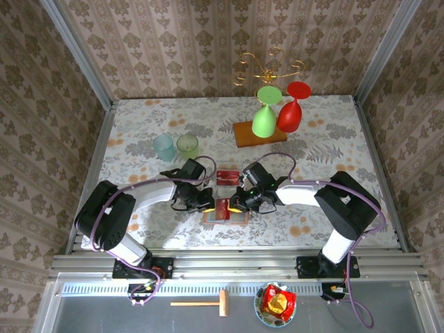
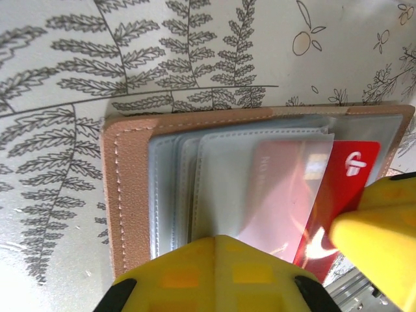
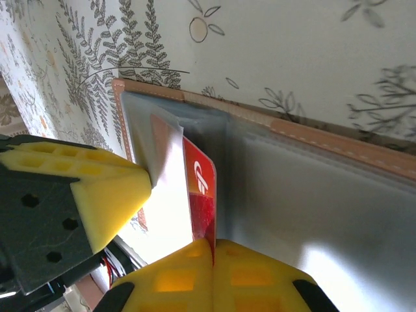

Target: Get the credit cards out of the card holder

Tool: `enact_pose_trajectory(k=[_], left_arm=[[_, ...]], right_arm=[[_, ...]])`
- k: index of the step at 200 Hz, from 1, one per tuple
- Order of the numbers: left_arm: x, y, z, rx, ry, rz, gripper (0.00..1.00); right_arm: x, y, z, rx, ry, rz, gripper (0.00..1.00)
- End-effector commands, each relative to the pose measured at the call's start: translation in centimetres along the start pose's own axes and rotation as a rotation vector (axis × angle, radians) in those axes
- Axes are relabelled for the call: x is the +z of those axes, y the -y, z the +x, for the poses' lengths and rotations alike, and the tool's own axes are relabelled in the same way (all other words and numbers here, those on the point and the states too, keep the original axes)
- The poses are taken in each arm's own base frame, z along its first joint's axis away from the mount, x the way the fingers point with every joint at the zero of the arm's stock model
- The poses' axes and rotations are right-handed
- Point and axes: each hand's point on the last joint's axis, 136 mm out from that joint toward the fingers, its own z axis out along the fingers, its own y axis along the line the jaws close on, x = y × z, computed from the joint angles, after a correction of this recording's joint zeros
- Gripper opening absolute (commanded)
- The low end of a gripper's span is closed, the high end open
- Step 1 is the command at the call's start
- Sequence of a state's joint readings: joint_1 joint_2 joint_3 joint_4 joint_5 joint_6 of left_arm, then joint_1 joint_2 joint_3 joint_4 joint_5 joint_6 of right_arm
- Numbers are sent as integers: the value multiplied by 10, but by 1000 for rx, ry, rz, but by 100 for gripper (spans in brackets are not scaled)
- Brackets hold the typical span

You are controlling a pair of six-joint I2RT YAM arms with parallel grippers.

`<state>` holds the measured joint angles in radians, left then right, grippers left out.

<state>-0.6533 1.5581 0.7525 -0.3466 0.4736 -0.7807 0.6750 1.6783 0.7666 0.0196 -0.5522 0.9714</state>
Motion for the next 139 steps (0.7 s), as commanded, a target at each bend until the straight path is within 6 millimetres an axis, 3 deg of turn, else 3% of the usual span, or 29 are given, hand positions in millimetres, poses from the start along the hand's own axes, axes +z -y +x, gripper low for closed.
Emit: enact_pose_trajectory(k=[1,62,139], left_arm=[[8,-29,13,-37,-28,-95,3],[5,-26,13,-40,-14,-75,3],[-3,-17,9,-32,14,-46,4]], right_arm=[[-12,21,5,9,7,86,4],[-36,21,3,-46,23,176,3],[-35,11,0,-55,12,160,3]])
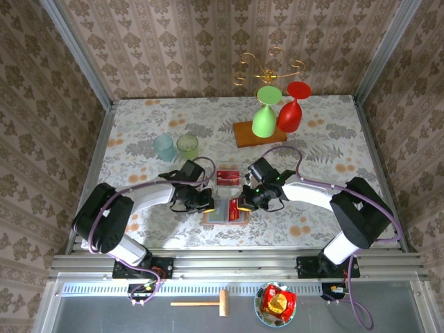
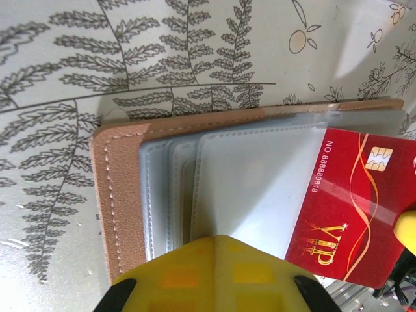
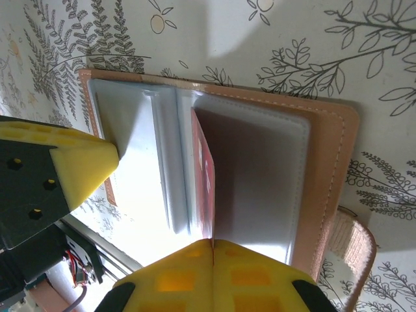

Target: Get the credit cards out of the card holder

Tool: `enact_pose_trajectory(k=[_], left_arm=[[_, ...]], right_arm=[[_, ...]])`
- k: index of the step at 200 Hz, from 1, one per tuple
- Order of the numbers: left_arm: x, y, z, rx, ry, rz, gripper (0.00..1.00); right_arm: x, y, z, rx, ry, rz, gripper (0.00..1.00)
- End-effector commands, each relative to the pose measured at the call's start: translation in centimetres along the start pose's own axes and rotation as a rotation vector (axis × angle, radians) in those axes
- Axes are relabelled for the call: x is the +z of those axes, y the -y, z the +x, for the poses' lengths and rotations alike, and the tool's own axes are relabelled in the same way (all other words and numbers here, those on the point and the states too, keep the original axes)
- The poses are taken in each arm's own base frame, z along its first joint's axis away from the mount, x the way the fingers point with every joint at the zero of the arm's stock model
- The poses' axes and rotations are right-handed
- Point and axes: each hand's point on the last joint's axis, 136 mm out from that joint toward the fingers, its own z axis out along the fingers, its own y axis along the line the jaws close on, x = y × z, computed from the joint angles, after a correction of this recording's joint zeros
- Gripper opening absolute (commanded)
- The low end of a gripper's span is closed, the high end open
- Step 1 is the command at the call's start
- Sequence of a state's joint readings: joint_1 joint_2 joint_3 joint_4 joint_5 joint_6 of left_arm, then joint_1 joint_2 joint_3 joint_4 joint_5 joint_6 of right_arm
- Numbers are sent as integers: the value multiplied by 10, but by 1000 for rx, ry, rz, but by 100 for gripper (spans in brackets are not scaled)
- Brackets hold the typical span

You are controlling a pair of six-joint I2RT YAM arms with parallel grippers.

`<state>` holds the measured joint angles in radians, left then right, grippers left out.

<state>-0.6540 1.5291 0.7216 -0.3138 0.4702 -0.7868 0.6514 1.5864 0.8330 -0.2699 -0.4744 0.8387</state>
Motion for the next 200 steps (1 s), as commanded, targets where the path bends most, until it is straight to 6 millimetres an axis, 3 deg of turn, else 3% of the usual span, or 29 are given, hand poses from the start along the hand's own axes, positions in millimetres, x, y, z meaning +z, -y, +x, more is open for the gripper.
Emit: enact_pose_trajectory(k=[1,40,76,148,200], left_arm=[[-2,-16,8,-39,-8,-62,4],[-20,-5,0,-14,51,-45,19],[-33,-15,-1,-21,83,-81,33],[-6,-23,5,-56,17,-13,35],[-2,-20,8,-56,5,5,34]], right_arm=[[-4,0,-2,-3,4,22,3],[1,-8,0,-9,-6,8,3],[1,-17,-3,-7,3,-21,2],[4,-21,-2,-23,2,-18,1],[7,-20,-2,-29,-24,9,6]])
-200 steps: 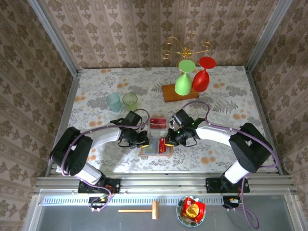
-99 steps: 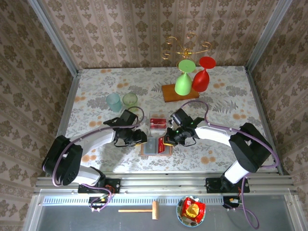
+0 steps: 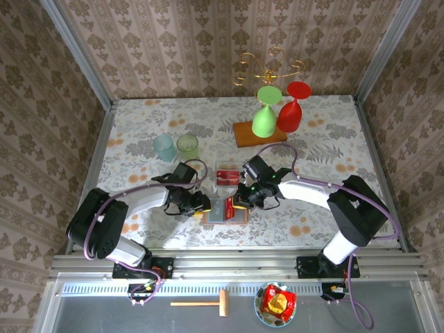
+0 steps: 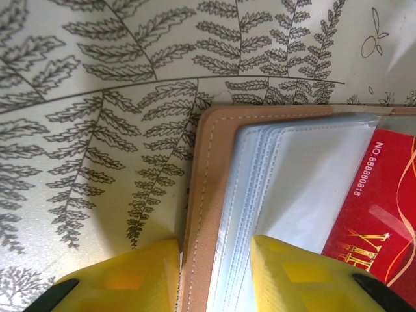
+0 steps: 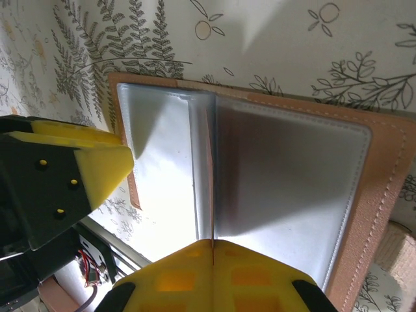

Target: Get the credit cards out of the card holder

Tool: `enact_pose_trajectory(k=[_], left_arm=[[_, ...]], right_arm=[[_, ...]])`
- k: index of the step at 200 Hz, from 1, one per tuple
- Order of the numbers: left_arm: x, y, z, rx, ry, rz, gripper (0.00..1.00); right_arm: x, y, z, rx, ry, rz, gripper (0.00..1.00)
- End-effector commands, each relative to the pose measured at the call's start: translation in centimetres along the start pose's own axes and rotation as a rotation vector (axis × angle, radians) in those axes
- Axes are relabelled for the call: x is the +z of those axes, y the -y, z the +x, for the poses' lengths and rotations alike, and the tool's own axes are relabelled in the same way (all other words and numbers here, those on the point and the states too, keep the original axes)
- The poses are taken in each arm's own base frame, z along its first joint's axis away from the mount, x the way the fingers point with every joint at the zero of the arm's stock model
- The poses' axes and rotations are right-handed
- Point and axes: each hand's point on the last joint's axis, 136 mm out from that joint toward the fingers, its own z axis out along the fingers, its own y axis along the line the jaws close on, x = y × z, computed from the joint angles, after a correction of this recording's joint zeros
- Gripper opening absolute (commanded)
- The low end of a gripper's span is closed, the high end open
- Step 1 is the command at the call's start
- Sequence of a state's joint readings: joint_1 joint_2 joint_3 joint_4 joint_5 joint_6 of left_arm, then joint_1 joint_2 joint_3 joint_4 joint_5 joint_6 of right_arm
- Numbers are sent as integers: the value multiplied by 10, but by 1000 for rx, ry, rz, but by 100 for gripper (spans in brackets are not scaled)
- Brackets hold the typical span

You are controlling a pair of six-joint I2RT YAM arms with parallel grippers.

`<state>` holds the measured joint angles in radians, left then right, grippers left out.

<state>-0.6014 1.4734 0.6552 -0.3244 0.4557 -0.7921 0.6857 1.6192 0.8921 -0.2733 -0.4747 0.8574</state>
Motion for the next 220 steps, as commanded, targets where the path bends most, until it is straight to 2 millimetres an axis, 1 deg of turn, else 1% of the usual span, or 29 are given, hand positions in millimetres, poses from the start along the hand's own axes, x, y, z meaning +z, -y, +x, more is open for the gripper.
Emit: enact_pose_trajectory(k=[1,26,67,103,130,176,206,220], left_arm=[[6,3,6,1,-21,27,34],[8,4,9,-2,-26,34,34],[8,4,11,-3,-22,33,33],[9,6,12,2,-25,35,33],[8,6,13,1,-21,35,33],[-5,11,9,17,19,29,33],[-18,13,0,30,64,26,33],[-23,14,-5,36,82,29,33]], right_arm=[[2,-1,0,-10,-17,24,7],[3,-4,2,-7,-14,21,8],[4,2,8,14,-8,41,12],[8,3,11,25,-3,38,11],[7,7,12,29,7,59,8],[-11,3,10,-4,49,67,4],[-30,-1,6,-48,77,79,2],[-40,-2,2,-96,91,105,2]])
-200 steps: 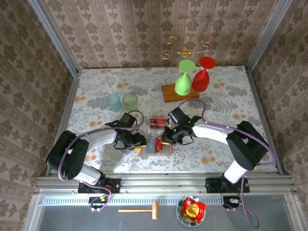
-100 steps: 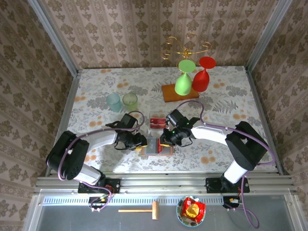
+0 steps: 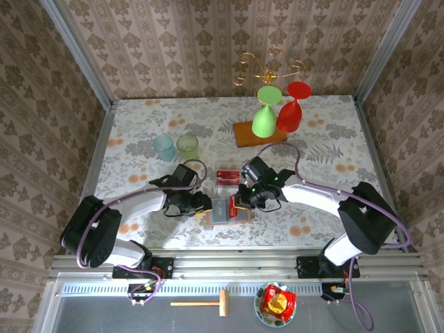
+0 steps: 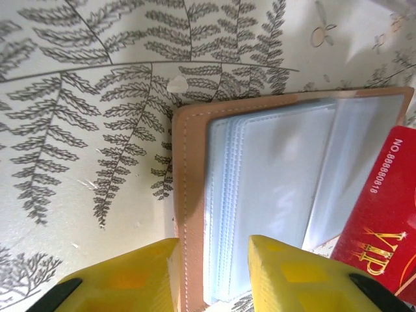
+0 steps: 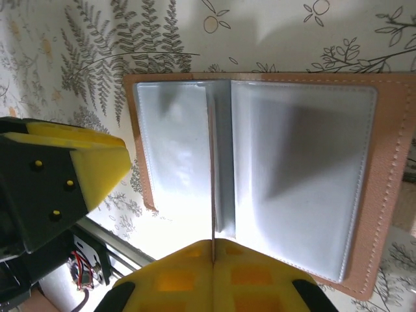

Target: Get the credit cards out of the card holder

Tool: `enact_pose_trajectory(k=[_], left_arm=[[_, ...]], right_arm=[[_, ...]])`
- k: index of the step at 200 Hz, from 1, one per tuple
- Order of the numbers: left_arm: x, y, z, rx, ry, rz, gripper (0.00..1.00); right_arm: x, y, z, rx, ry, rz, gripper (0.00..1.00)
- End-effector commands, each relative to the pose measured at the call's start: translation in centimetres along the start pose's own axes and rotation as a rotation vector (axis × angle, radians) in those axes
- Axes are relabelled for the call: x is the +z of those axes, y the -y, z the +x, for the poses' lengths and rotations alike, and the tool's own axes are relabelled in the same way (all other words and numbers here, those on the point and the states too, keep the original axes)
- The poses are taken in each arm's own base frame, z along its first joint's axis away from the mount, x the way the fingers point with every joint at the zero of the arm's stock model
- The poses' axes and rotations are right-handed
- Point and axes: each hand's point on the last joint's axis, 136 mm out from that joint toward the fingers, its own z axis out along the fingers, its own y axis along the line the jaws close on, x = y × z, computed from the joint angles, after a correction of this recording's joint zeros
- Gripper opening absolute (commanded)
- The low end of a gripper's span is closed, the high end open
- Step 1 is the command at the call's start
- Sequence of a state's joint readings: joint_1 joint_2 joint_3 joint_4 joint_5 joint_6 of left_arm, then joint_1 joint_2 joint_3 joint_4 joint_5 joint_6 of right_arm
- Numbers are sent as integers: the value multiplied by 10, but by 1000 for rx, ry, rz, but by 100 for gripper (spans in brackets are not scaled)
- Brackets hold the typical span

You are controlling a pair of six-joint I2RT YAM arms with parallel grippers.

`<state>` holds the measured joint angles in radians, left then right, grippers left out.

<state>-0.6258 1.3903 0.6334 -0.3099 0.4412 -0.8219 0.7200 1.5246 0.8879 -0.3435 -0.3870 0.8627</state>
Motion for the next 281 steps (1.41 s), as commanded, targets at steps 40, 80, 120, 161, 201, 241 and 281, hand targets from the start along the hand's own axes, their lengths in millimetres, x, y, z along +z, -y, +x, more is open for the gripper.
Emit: enact_pose_trajectory(k=[40,80,120,161,201,241,281], left_arm=[[-23,8,-22,37,78,19,34],[-39,9,-35,50,140,35,34],[-54,4,-45,39,200,58,35],[-69,-7,-52,10,266,72,37],[-77,-12,-56,-16,309,105,37],[-76,-16,-58,-43,317,112,37],[-69,-18,-60,-64,304,123,37]], right_arm=[[-45,-5,-18,-303,39,123,1],[-66,-16,-39,-644,44,219,0],[-67,-31,-51,-1056,-60,258,0],[-60,-32,-64,-1368,-239,336,0],[-46,-26,-83,-1505,-373,393,0],[-35,-26,-100,-1555,-446,404,0],[-23,-19,-112,-1559,-488,409,0]])
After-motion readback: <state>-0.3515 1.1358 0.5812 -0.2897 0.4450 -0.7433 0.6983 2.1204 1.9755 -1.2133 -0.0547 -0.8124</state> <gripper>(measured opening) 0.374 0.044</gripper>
